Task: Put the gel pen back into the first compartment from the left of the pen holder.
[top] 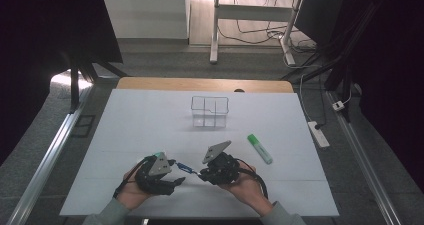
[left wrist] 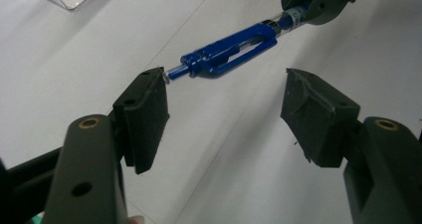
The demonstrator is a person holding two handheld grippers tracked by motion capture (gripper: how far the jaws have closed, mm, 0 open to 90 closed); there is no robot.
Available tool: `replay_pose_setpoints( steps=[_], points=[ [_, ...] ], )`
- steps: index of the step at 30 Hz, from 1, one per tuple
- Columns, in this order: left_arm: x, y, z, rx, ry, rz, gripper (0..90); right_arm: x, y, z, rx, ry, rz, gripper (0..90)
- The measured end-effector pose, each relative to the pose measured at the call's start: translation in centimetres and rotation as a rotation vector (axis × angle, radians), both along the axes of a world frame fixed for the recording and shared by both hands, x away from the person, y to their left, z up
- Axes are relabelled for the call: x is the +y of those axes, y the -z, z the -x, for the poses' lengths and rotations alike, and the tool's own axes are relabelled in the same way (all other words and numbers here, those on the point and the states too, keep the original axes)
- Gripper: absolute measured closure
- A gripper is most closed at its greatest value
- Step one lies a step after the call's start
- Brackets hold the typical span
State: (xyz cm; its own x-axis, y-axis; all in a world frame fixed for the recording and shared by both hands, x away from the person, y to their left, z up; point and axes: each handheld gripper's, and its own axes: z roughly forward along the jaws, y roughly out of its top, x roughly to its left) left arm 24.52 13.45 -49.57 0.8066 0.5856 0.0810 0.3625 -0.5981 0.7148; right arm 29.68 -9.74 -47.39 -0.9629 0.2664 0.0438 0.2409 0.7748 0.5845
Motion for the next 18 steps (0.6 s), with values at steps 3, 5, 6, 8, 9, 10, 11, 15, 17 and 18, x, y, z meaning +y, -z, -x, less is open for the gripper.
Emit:
replay_pose_setpoints(
  steps=[3, 5, 6, 8, 9, 10, 11, 15, 17, 18],
  points=[
    [-0.1, -0.1, 0.1, -0.011, 0.004, -0.008, 33.5, 0.0, 0.1, 0.0, 0.000, -0.005, 0.001, 79.5],
    [-0.2, -0.2, 0.3, -0.026, 0.007, -0.013, 32.8, 0.0, 0.1, 0.0, 0.000, -0.009, 0.003, 79.5],
    [-0.2, -0.3, 0.4, -0.035, 0.010, -0.016, 32.5, 0.1, 0.1, 0.0, 0.001, -0.010, 0.005, 79.5],
    [-0.3, -0.5, 0.5, -0.048, 0.014, -0.019, 31.7, 0.1, 0.2, 0.0, 0.005, -0.008, 0.012, 79.5],
    [-0.3, -0.6, 0.6, -0.057, 0.014, -0.018, 31.2, 0.1, 0.2, 0.0, 0.006, -0.008, 0.015, 79.5],
    [-0.3, -0.7, 0.7, -0.068, 0.012, -0.019, 30.7, 0.1, 0.3, -0.1, 0.005, -0.011, 0.017, 79.4],
    [-0.3, -0.8, 0.7, -0.073, 0.017, -0.023, 30.3, 0.1, 0.3, -0.1, 0.006, -0.011, 0.018, 79.5],
    [-0.9, -0.9, 0.9, -0.089, 0.058, -0.056, 28.8, 0.2, 0.4, 0.0, 0.011, -0.025, 0.025, 79.5],
    [-1.4, -0.8, 0.9, -0.098, 0.079, -0.088, 28.4, 0.4, 0.5, 0.1, 0.015, -0.036, 0.029, 79.5],
    [-1.7, -0.8, 1.0, -0.104, 0.089, -0.104, 28.4, 0.5, 0.5, 0.1, 0.017, -0.042, 0.035, 79.5]
  ],
)
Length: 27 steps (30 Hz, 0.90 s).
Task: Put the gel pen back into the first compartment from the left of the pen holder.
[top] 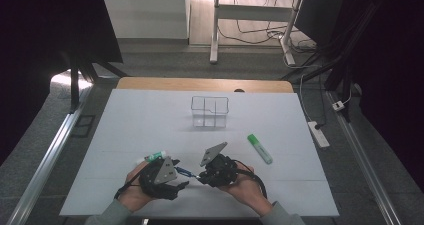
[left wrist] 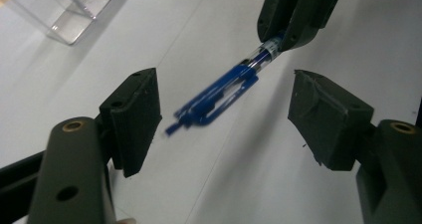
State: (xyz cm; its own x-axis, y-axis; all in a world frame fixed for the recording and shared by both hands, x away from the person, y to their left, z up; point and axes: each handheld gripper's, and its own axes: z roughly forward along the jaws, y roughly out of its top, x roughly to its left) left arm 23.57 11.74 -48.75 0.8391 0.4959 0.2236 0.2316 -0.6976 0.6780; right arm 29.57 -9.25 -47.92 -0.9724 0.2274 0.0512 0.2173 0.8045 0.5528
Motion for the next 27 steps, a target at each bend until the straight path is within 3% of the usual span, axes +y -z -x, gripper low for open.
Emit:
replay_pose_setpoints(
  steps=[5, 11, 16, 22, 27],
  points=[
    [-1.1, 0.2, 0.1, -0.016, 0.057, -0.076, 31.4, 0.3, 0.1, 0.2, 0.006, -0.032, 0.009, 79.5],
    [-2.2, 0.8, 0.4, -0.033, 0.130, -0.172, 43.6, 0.6, -0.2, 0.5, 0.024, -0.064, 0.002, 79.4],
    [-2.2, 0.8, 0.4, -0.032, 0.155, -0.177, 58.7, 0.8, -0.1, 0.7, 0.039, -0.085, 0.022, 79.4],
    [-2.3, 1.1, 0.3, -0.021, 0.167, -0.221, 66.1, 0.9, -0.2, 0.7, 0.042, -0.090, 0.012, 79.4],
    [-2.3, 1.1, 0.3, -0.018, 0.186, -0.226, 70.9, 0.7, -0.4, 0.6, 0.043, -0.087, 0.000, 79.4]
  ],
)
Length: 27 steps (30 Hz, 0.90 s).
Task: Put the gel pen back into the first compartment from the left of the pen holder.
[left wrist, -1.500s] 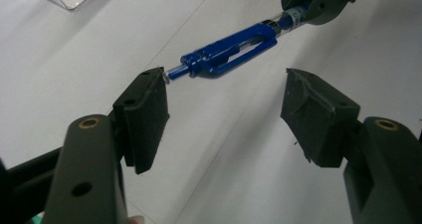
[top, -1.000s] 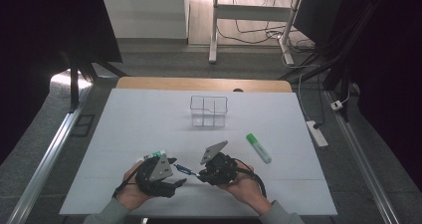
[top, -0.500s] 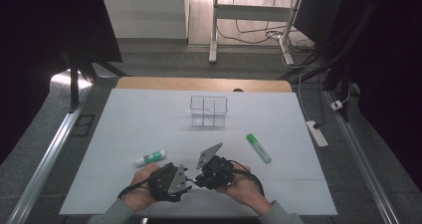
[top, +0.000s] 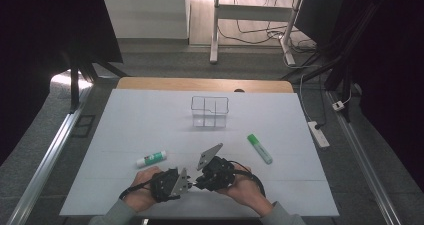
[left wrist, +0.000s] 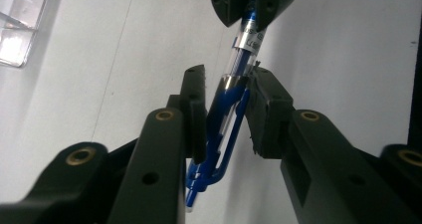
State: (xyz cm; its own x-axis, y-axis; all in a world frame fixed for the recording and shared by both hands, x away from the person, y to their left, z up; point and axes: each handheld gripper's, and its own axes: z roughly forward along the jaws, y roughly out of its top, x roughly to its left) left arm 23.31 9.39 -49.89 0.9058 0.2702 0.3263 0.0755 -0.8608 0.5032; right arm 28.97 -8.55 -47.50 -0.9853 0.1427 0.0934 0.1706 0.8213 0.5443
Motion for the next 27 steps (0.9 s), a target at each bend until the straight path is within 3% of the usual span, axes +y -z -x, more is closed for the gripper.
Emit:
replay_pose_setpoints(
  steps=[10, 13, 15, 20, 27],
  points=[
    [0.0, -0.1, -0.1, 0.008, 0.010, 0.027, 75.7, -0.8, -0.7, -0.5, 0.005, 0.053, -0.076, 75.3],
    [0.4, -0.3, -0.2, 0.005, -0.015, 0.055, 75.9, -1.0, -0.9, -0.6, 0.002, 0.092, -0.102, 66.3],
    [0.6, -0.4, -0.3, 0.000, -0.036, 0.068, 75.9, -1.3, -1.1, -0.8, -0.026, 0.131, -0.147, 58.8],
    [1.2, -0.7, -0.6, -0.007, -0.087, 0.104, 75.9, -2.7, -2.0, -1.2, -0.062, 0.210, -0.265, 49.6],
    [2.3, -1.0, -1.1, 0.001, -0.142, 0.154, 75.9, -3.7, -2.3, -1.5, -0.078, 0.243, -0.327, 47.0]
  ],
)
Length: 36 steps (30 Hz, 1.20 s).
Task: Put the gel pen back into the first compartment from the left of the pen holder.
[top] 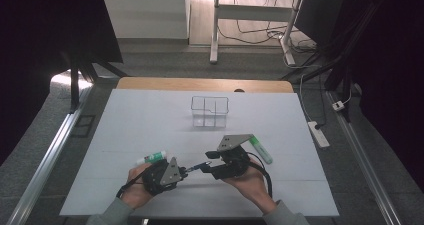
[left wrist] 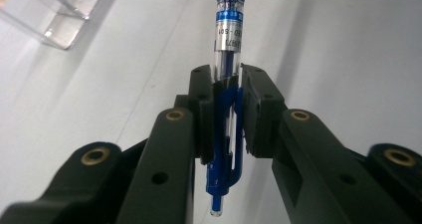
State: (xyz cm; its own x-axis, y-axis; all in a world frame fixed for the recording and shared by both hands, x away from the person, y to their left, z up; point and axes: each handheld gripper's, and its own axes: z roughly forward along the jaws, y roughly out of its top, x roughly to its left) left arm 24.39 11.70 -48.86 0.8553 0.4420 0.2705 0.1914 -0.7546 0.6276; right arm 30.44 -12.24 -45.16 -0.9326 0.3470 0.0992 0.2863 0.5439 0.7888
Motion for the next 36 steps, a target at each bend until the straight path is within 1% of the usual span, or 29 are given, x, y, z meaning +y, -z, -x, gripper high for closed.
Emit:
replay_pose_setpoints(
  steps=[8, 12, 16, 18, 21, 28, 33, 36],
  points=[
    [0.9, -0.2, -0.4, 0.014, -0.051, 0.064, 75.9, -0.8, -0.4, -0.1, -0.044, 0.033, -0.051, 44.8],
    [1.3, -0.2, -0.6, 0.015, -0.078, 0.090, 75.9, -1.0, -0.4, -0.1, -0.058, 0.050, -0.059, 44.3],
    [1.7, -0.3, -0.8, 0.015, -0.110, 0.134, 75.8, -1.3, -0.4, -0.1, -0.063, 0.067, -0.066, 43.3],
    [1.9, -0.5, -0.8, 0.014, -0.123, 0.169, 75.8, -1.3, -0.3, -0.2, -0.064, 0.074, -0.073, 43.1],
    [2.0, -0.7, -0.8, 0.007, -0.128, 0.210, 75.8, -1.4, -0.2, -0.2, -0.060, 0.077, -0.077, 42.9],
    [1.8, -0.8, -0.7, 0.010, -0.123, 0.255, 75.8, -1.1, -0.1, -0.1, -0.058, 0.076, -0.081, 42.3],
    [1.2, -0.9, -0.8, 0.012, -0.109, 0.280, 75.7, -0.9, 0.0, 0.0, -0.063, 0.072, -0.092, 42.5],
    [0.6, -0.9, -0.7, 0.009, -0.097, 0.280, 75.8, -0.9, 0.0, 0.0, -0.062, 0.071, -0.101, 43.3]
  ],
)
